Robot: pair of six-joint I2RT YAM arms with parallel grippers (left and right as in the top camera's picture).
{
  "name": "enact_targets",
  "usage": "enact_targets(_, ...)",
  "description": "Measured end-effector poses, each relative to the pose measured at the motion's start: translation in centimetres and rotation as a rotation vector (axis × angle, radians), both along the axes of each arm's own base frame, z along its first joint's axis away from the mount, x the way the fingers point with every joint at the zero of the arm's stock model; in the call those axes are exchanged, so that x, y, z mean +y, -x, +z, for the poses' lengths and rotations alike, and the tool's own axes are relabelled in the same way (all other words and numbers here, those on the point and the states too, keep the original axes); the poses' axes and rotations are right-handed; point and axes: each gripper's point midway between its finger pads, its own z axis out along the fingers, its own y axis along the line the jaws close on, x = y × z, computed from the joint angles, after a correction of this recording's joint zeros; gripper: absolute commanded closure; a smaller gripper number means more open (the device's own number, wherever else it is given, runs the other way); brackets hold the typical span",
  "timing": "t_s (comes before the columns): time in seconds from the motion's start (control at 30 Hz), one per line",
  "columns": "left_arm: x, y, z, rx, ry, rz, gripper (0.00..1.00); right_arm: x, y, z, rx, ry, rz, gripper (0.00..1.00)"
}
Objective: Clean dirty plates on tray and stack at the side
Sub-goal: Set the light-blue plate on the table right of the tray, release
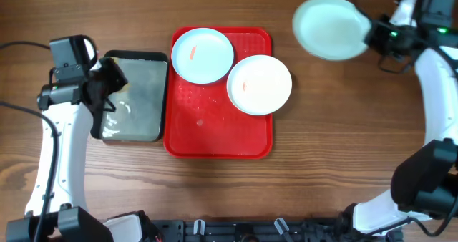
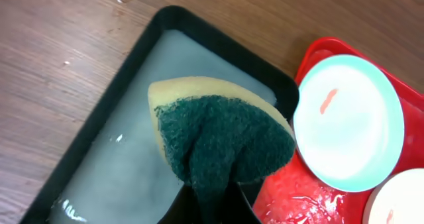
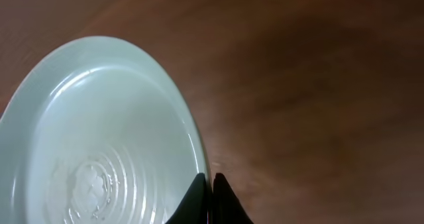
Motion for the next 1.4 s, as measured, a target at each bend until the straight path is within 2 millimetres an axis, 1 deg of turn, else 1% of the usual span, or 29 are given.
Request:
enact_targets(0.07, -0.6, -0.2, -0.3, 0.004, -0.004, -0.024, 0.96, -1.3, 0.6, -1.1, 0.045, 0.026, -0.026, 0.96)
enact_targets(0.1, -1.1, -0.3, -0.4, 0.007, -0.008, -0.042, 0.96, -1.6, 0.7, -1.6, 0.062, 0.037, -0.032, 0.96)
enact_targets(0.23, -2.7, -0.7, -0.8, 0.015, -0.025, -0.113, 0.96, -2.1, 1.3, -4.1, 0.138, 0.064, -0.028, 0.96)
enact_targets(0.33, -3.6, -0.8, -1.2, 0.024, -0.037, -0.155, 0.96, -2.3, 1.9, -6.1, 0.191, 0.073, -0.029, 0.96)
enact_targets(0.47, -3.5, -0.8, -1.6, 0.037, -0.055, -0.162, 0.96, -2.5, 2.5, -8.1, 0.245, 0.080, -0.032, 0.95)
enact_targets(0.63, -3.3, -0.9, -2.1, 0.052, -0.075, -0.177, 0.96, -2.4, 3.1, -9.6, 0.292, 0.075, -0.026, 0.94)
enact_targets(0.67, -3.3, -0.9, -2.3, 0.056, -0.080, -0.185, 0.96, -2.4, 3.2, -9.7, 0.298, 0.077, -0.024, 0.92)
enact_targets(0.83, -3.5, -0.9, -3.4, 0.087, -0.111, -0.248, 0.96, -2.4, 3.6, -10.1, 0.320, 0.083, -0.004, 0.90)
enact_targets(0.97, -3.5, -1.0, -4.0, 0.101, -0.120, -0.268, 0.96, -2.2, 4.3, -10.3, 0.347, 0.078, 0.005, 0.82)
enact_targets(1.03, -3.5, -1.0, -4.3, 0.110, -0.121, -0.274, 0.96, -2.1, 4.6, -10.4, 0.361, 0.078, 0.015, 0.75)
enact_targets(1.07, -3.5, -1.0, -4.5, 0.115, -0.121, -0.276, 0.96, -2.1, 4.7, -10.4, 0.362, 0.079, 0.018, 0.68)
enact_targets(1.17, -3.5, -1.0, -4.9, 0.125, -0.119, -0.278, 0.96, -2.1, 4.5, -10.3, 0.355, 0.081, 0.027, 0.58)
enact_targets(1.2, -3.5, -1.0, -5.0, 0.127, -0.119, -0.279, 0.96, -1.8, 4.5, -10.3, 0.349, 0.071, 0.046, 0.55)
enact_targets(1.23, -3.5, -1.0, -5.0, 0.128, -0.120, -0.280, 0.96, -1.4, 4.5, -10.3, 0.346, 0.057, 0.066, 0.55)
enact_targets(1.33, -3.5, -1.0, -5.1, 0.130, -0.120, -0.282, 0.96, 0.6, 5.1, -9.8, 0.351, -0.039, 0.143, 0.55)
enact_targets(1.37, -3.5, -1.0, -5.1, 0.130, -0.120, -0.282, 0.96, 0.8, 5.2, -9.7, 0.353, -0.048, 0.149, 0.54)
enact_targets(1.4, -3.5, -1.0, -5.1, 0.130, -0.120, -0.282, 0.96, 2.1, 5.3, -9.1, 0.344, -0.104, 0.190, 0.53)
